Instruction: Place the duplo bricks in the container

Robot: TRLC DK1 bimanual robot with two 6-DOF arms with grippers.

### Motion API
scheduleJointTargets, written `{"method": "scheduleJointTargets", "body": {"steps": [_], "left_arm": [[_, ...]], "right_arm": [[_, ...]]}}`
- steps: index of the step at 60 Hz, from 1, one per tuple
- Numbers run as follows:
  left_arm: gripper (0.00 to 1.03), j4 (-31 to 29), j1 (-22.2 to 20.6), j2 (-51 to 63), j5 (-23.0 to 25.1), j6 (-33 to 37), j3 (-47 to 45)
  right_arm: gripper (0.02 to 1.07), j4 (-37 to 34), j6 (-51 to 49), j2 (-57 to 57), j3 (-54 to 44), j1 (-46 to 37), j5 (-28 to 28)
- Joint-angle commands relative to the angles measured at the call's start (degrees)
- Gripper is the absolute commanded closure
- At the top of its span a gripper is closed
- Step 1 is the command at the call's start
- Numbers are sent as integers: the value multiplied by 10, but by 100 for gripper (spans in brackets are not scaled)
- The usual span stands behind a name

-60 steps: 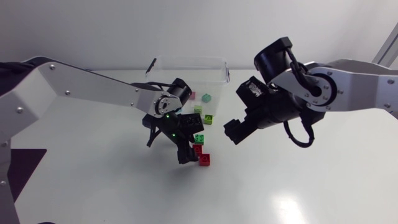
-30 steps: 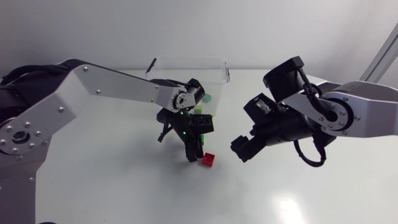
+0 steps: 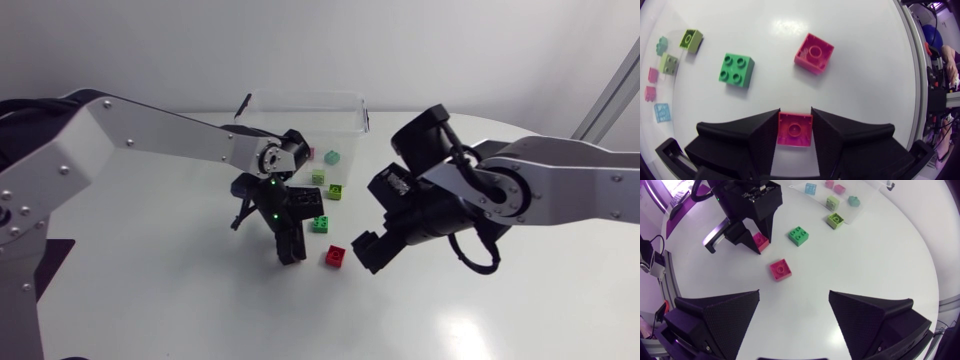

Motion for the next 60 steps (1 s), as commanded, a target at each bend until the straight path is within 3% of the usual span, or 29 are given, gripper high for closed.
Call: {"method": "scheduleJointTargets", "body": {"steps": [1, 23, 41, 52, 60], "left_arm": [[83, -13, 17, -47, -5, 21, -25], [83, -31, 64, -139, -3, 10, 4], [83, -27, 106, -150, 28, -52, 86], [83, 19, 118, -150, 39, -100, 110], [83, 91, 127, -146, 39, -158, 123]], "right_arm": [[7, -9, 8, 29, 19, 22, 7], [7, 27, -140, 142, 62, -6, -46], [10, 30, -194, 219, 93, -6, -68], [10, 20, -206, 262, 133, -1, -61], [12, -3, -217, 285, 162, 1, -61]]}}
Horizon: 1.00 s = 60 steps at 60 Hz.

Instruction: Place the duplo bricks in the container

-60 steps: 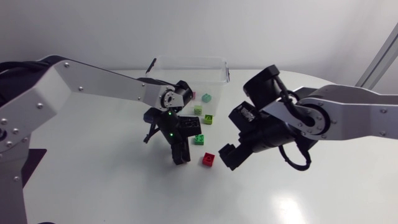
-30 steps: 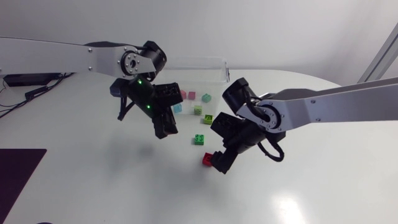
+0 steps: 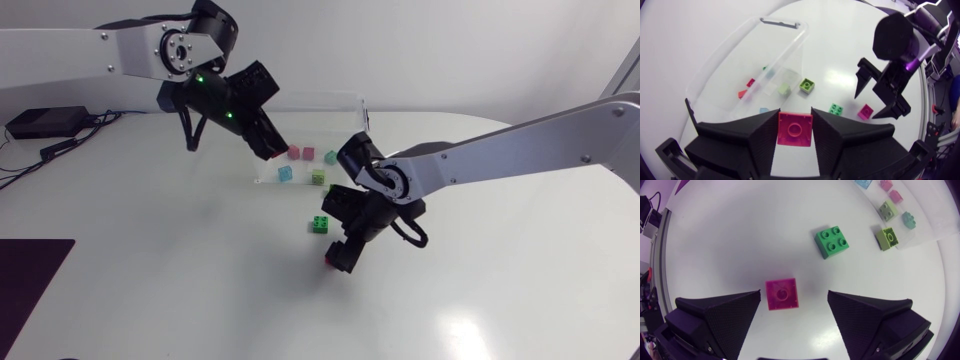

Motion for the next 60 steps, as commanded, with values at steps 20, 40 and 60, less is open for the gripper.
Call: {"method": "scheduleJointTargets", "body": {"steps": [20, 40, 60], "left_arm": [[83, 138, 19, 44, 2, -154, 96], [82, 205, 13, 144, -51, -194, 154], [9, 209, 14, 182, -71, -196, 166]], "right_arm": [[59, -32, -25, 40, 20, 23, 11], [77, -26, -21, -29, -32, 21, 21], [77, -54, 1, -135, -7, -19, 25]]}}
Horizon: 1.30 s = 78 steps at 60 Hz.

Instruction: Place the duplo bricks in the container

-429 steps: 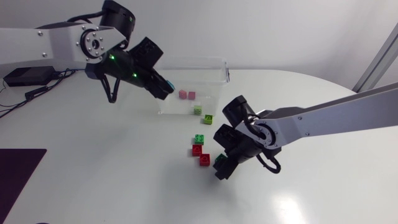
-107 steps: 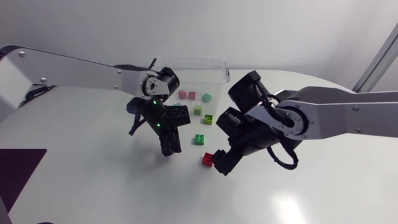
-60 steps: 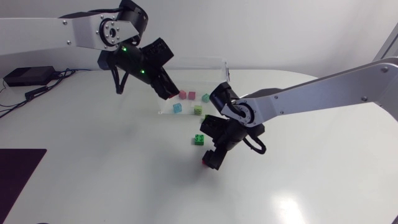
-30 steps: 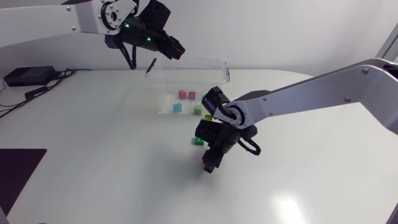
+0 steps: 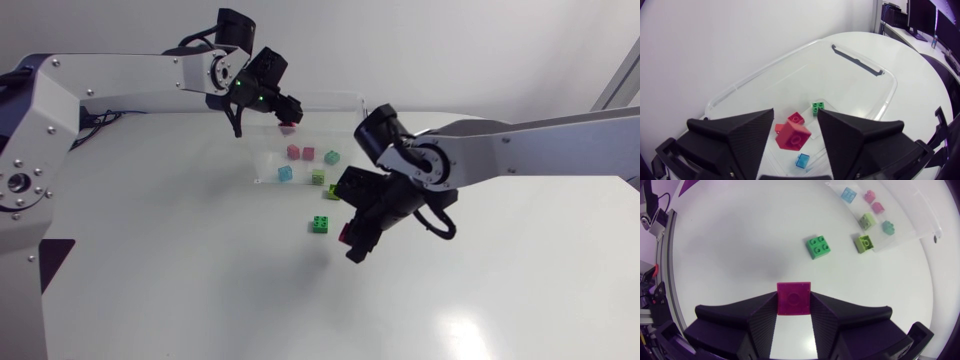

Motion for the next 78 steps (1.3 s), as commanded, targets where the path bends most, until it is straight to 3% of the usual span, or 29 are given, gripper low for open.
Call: {"method": "scheduleJointTargets", "body": {"steps": [1, 18, 40, 55, 78], "left_arm": [[8, 10, 1, 3, -2, -14, 12], [5, 19, -6, -117, 3, 8, -119], [6, -40, -20, -218, 79, 111, -280], [6, -60, -52, -225, 89, 179, -347], [6, -64, -103, -166, 86, 223, -354]], "right_arm": [[77, -14, 9, -21, 21, -12, 4], [77, -27, 43, -28, 117, -49, 3], [77, -15, 97, 50, 261, -82, 6], [77, -7, 112, 111, 335, -94, 11], [77, -22, 124, 205, 472, -98, 23]]}}
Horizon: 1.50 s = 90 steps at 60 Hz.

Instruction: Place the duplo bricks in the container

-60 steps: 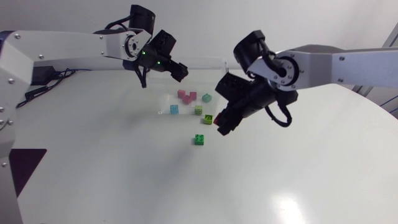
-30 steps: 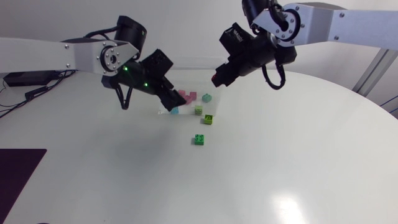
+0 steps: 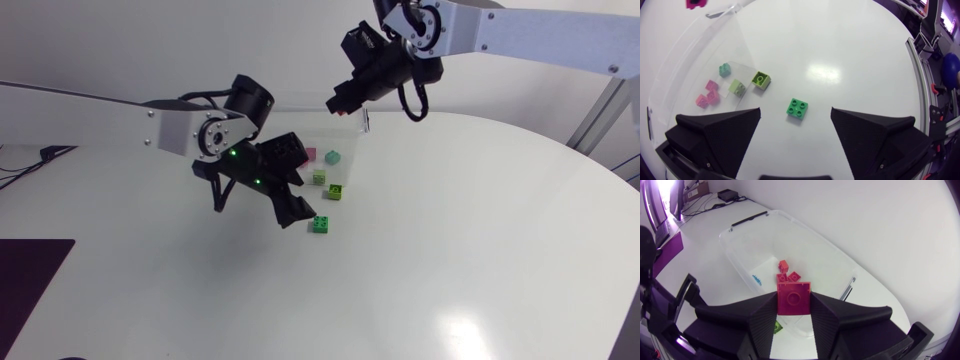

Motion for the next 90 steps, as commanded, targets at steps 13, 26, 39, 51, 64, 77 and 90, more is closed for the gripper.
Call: {"method": "scheduleJointTargets", "body": {"steps": [13, 26, 39, 51, 64, 77, 90], "left_arm": [[7, -25, -22, 45, 0, 41, 1], [7, -36, -26, 68, -7, 56, 19], [9, -51, -26, 100, -11, 68, 60], [10, -77, -31, 133, -16, 85, 93], [12, -102, -35, 158, -28, 101, 118], [12, -119, -38, 182, -31, 106, 148], [12, -163, -39, 209, -33, 116, 196]], "right_arm": [[76, -20, 17, 91, 106, -8, 9], [10, -64, 26, 164, 192, -17, 11], [6, -63, 28, 129, 160, -18, 11], [7, -22, 54, 29, 30, -18, 14], [7, 2, 81, -69, -118, -11, 28], [7, 47, 81, -146, -261, 6, 27], [7, 62, 96, -197, -359, 18, 27]]}}
